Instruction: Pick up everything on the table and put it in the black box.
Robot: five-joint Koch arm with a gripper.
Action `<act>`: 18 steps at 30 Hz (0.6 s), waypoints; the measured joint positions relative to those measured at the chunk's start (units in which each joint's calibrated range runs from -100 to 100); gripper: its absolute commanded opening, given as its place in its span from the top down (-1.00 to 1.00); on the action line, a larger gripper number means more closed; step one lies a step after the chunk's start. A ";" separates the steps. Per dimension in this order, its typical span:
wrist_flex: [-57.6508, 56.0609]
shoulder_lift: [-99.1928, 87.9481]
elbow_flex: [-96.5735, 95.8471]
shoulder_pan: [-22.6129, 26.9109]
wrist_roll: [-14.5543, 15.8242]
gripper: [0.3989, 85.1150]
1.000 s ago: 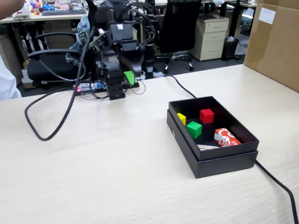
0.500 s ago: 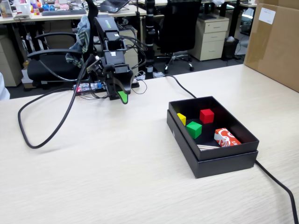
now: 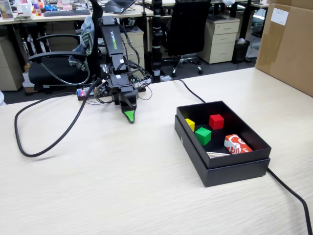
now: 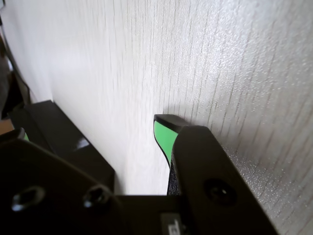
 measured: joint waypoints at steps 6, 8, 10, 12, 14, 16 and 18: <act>-1.01 -0.13 -0.55 -0.20 0.05 -0.13; -1.08 -0.13 -0.55 -0.10 0.00 -0.14; -1.16 -0.13 -0.55 0.05 0.00 -0.14; -1.16 -0.13 -0.55 0.05 0.00 -0.14; -1.16 -0.13 -0.55 0.00 0.00 -0.14; -1.16 -0.13 -0.55 0.00 0.00 -0.14; -1.16 -0.13 -0.55 0.00 0.00 -0.14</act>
